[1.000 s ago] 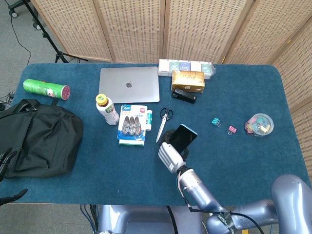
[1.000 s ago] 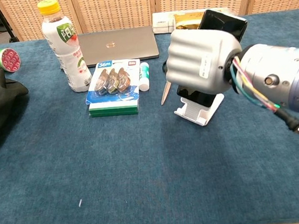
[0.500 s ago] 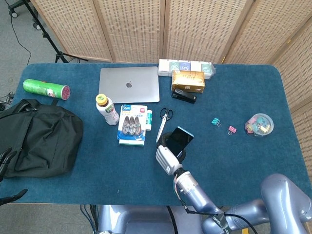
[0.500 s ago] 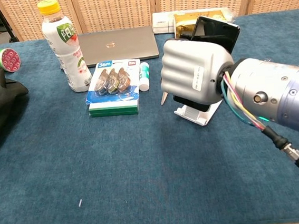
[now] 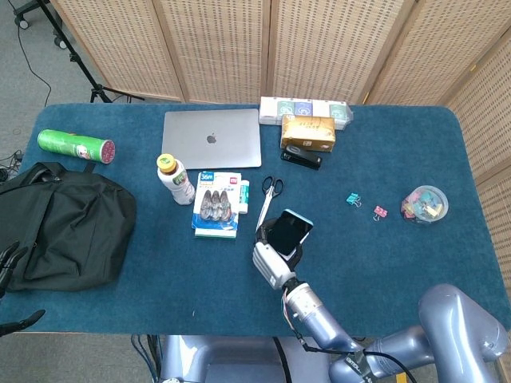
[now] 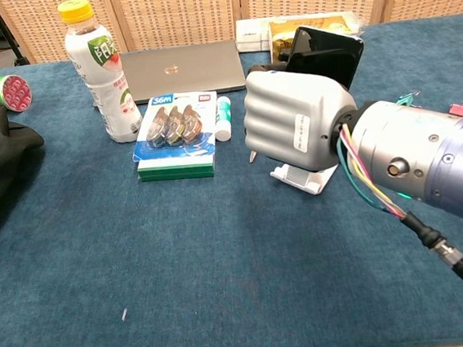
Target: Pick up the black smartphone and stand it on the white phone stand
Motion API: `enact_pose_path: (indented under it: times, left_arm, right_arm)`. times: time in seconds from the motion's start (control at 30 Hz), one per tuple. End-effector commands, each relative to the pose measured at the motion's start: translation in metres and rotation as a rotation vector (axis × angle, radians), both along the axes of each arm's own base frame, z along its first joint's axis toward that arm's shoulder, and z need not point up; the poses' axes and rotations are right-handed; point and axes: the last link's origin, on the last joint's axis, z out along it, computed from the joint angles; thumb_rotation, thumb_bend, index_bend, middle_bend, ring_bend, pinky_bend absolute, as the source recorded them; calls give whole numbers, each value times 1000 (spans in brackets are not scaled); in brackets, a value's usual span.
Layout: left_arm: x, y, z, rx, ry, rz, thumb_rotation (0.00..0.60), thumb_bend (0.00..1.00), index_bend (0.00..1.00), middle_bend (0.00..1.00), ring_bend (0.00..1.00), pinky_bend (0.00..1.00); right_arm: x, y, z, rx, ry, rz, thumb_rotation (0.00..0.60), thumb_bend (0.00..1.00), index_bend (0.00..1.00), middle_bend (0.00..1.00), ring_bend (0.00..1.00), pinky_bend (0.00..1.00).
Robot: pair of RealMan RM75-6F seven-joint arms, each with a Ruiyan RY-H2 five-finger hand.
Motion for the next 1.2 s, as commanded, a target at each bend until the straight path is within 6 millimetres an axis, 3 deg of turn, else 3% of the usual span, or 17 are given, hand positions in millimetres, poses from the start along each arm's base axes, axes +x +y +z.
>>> enact_pose_path:
  times: [0.03,1.0,1.2]
  left_arm:
    - [0,0,0,0,0,0,600,0,0,0,0,0]
    - [0,0,0,-5,0,0,600,0,0,0,0,0]
    - [0,0,0,-2,1,0,600,0,0,0,0,0]
  right_arm:
    - [-1,1,-1,2,8,-13,600,464,594,453,423,362]
    - [-6,8,-15,20,58,6,600,440,590,434,422,362]
    - [-7,8,-13,2,52,14,600,261,459,313,368,363]
